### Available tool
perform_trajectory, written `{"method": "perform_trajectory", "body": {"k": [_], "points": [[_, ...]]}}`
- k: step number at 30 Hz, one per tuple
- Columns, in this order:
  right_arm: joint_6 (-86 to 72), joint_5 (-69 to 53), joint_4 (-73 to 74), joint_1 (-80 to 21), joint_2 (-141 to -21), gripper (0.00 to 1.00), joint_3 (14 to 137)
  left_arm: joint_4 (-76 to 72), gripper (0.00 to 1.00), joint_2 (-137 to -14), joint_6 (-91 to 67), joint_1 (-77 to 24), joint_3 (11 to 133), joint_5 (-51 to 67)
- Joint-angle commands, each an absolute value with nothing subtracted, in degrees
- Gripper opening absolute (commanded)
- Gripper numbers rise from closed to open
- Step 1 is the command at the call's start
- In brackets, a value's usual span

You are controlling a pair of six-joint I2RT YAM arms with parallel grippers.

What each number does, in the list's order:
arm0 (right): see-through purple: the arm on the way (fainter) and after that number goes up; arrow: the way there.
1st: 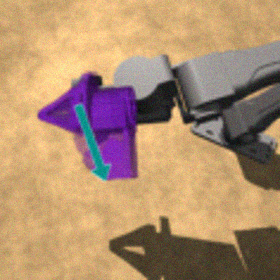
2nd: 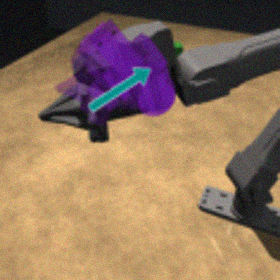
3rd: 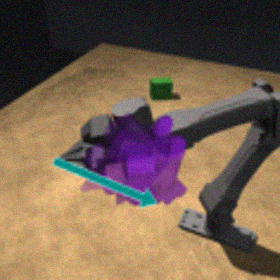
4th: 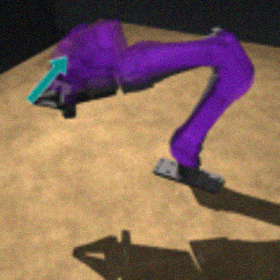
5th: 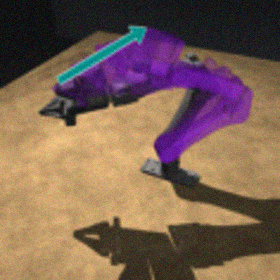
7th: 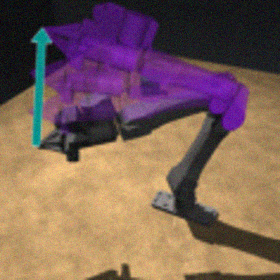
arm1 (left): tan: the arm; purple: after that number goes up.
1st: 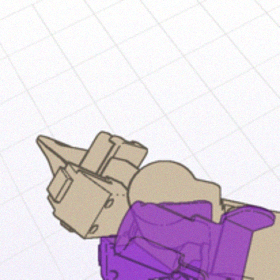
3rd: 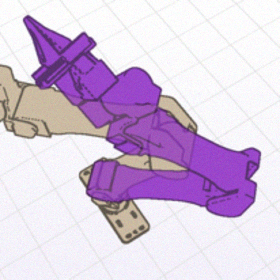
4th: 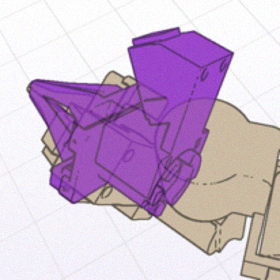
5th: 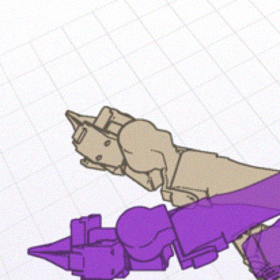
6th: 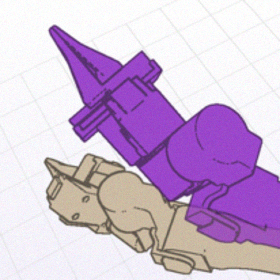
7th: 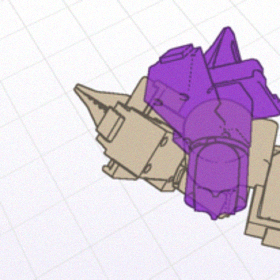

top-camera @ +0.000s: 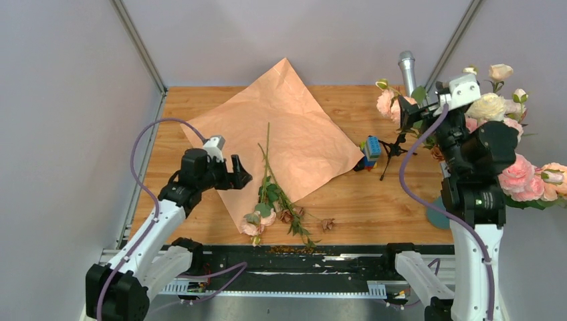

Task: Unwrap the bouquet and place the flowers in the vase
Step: Insert the fake flower into the vase.

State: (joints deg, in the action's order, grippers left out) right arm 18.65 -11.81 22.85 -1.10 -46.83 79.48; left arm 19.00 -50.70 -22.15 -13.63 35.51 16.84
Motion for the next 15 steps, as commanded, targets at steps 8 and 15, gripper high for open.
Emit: {"method": "perform_trajectory", "body": {"k": [8, 15], "points": [[24.21, -4.49, 24.56, -21.59, -56.47, 0.81, 83.23, 4.85, 0.92, -58.13, -34.83, -22.58, 29.08, 12.24], [27.12, 3.39, 19.92, -34.29, -62.63, 0.81, 82.13, 2.68, 0.83, -65.18, -36.59, -26.91, 29.71, 10.31]]}}
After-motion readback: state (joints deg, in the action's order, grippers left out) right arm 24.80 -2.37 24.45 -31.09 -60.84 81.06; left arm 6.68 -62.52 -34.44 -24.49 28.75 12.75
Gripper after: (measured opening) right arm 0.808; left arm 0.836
